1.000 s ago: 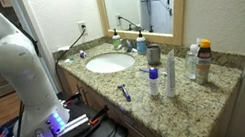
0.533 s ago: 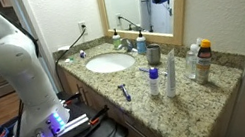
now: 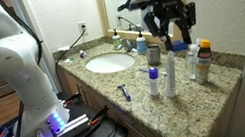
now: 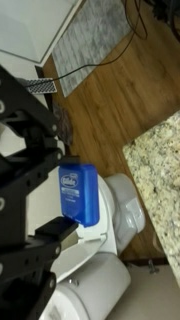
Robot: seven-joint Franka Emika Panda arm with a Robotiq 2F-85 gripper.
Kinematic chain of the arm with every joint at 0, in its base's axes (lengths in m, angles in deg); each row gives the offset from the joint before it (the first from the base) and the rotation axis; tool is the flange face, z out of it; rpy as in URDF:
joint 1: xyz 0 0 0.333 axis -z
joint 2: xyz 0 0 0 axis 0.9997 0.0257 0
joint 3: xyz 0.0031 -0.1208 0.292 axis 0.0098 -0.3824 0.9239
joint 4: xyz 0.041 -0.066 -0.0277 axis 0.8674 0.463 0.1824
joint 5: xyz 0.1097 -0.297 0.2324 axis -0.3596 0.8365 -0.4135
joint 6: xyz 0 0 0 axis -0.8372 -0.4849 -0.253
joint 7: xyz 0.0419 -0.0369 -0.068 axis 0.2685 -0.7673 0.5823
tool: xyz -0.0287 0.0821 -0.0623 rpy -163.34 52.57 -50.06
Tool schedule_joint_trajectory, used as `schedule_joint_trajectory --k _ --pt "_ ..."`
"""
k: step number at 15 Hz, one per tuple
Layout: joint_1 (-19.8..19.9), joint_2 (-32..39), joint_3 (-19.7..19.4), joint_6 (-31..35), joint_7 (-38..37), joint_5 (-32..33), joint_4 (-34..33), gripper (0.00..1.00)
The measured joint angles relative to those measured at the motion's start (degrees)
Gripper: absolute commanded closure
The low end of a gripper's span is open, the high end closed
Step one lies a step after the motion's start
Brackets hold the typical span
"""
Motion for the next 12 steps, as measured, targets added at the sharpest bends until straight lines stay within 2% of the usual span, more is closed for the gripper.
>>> schedule_joint_trajectory --k 3,4,8,12 --pt "-0.1 0.8 -0.5 0.1 -0.1 0.0 0.1 0.45" --pt "-0.3 0.4 -0.3 0.1 -0.1 0.0 0.0 0.7" --pt "-0.4 1.1 -0.4 0.0 -0.5 0.0 -0.1 0.7" --pt "-0.4 9.0 -2.7 1.5 -5.5 -1.5 0.0 0.7"
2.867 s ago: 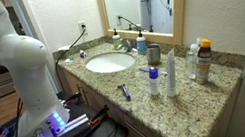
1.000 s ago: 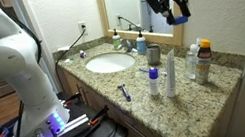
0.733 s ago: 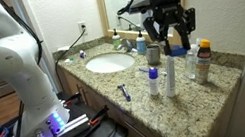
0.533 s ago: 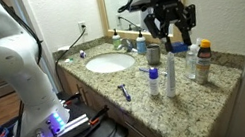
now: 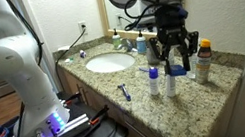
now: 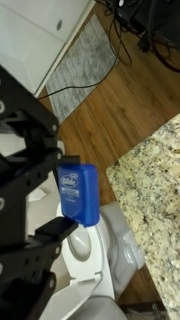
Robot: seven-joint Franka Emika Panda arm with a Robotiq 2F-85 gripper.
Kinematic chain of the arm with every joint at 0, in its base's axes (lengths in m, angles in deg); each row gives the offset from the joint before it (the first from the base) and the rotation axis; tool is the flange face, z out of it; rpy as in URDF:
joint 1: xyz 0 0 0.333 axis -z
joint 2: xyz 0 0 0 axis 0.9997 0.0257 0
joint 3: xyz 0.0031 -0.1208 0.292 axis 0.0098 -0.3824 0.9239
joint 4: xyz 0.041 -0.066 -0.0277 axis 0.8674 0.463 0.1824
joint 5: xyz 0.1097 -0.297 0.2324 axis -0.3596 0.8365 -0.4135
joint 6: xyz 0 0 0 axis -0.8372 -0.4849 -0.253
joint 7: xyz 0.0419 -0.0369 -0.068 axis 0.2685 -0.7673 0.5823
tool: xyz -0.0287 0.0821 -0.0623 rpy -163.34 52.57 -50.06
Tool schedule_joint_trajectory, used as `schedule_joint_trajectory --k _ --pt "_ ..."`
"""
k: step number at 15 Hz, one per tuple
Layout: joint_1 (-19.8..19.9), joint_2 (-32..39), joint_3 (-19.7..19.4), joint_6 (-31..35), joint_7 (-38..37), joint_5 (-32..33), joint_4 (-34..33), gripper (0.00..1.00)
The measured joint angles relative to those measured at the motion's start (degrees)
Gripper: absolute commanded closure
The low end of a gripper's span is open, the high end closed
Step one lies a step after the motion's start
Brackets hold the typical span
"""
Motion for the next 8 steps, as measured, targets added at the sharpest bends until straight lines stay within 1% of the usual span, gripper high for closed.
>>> schedule_joint_trajectory --k 3,4,6,8 --pt "0.0 5.2 -1.2 1.2 -2.6 -4.6 -0.5 0.7" --pt "-0.1 6.5 -1.5 1.6 -3.0 -6.4 -0.7 0.45" --pt "-0.1 8.3 -1.6 1.4 -2.9 -9.8 -1.2 0.45" --pt "-0.2 8.9 -1.7 1.3 -2.9 -10.5 -1.5 0.45"
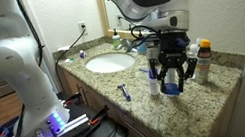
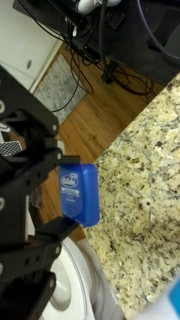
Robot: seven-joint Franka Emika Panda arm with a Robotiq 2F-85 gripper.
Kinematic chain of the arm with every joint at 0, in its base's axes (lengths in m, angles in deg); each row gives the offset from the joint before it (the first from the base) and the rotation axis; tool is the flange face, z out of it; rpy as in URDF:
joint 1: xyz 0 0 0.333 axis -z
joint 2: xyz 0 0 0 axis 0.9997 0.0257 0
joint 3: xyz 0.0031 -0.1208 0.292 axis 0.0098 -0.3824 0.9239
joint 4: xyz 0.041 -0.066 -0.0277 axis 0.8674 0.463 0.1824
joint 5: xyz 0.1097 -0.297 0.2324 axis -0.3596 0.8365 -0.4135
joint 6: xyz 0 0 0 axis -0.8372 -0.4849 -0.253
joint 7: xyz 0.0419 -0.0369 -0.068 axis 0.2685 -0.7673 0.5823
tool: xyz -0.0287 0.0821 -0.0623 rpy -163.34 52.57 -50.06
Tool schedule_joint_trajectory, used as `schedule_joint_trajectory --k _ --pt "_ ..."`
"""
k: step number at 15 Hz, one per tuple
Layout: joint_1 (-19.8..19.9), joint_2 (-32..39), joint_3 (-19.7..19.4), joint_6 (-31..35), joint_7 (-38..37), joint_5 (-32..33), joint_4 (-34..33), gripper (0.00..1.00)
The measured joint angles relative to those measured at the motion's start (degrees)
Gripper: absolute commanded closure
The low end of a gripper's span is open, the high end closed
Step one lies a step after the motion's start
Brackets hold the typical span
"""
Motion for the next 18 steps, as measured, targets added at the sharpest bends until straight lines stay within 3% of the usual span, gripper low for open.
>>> schedule_joint_trajectory --k 1,5,11,14,18 --pt "0.0 0.0 0.0 0.0 0.0 0.0 -0.1 0.7" --pt "-0.4 0.0 -0.4 0.0 -1.8 0.3 -0.2 0.7" --pt "-0.9 0.0 -0.9 -0.1 -11.7 -4.1 -0.2 0.7" --pt "-1.1 0.0 -0.9 -1.6 -16.2 -10.8 -0.2 0.7" --pt "-1.6 0.0 -0.9 -1.3 -16.5 -25.1 -0.1 0.7"
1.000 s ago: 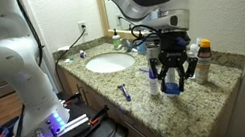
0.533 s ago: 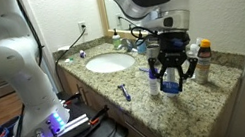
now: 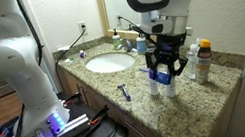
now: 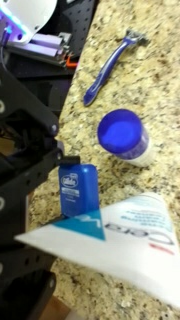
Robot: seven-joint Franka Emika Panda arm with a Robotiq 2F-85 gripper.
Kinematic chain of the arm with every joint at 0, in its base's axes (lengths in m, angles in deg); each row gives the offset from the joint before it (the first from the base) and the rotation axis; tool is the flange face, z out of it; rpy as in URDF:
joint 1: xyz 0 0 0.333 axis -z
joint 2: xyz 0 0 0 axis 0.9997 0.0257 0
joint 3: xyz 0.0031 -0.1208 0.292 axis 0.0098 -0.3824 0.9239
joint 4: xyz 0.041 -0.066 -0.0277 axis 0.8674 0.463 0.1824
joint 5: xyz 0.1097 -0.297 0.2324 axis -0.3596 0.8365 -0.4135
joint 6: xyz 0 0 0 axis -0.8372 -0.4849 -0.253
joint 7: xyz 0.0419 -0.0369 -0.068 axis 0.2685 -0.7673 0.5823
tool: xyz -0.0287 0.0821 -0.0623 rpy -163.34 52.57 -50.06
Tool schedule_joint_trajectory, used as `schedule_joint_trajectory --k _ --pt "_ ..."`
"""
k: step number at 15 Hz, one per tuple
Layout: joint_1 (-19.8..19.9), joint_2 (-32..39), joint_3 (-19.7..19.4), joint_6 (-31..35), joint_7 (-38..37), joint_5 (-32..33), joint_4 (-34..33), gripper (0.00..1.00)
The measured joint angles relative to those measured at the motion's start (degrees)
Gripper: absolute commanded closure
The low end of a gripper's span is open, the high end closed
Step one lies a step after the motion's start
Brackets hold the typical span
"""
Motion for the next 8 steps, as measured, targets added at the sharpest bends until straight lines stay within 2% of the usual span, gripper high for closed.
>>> schedule_joint_trajectory --k 2,4,6,8 --pt "-0.1 0.0 0.0 2.6 0.0 -4.9 0.1 0.7" --pt "-0.2 0.0 0.0 5.4 0.3 -5.2 0.2 0.7" --pt "-0.2 0.0 -0.1 5.9 1.1 -1.4 0.2 0.7" --pt "-0.2 0.0 -0.4 5.0 1.8 5.2 0.2 0.7"
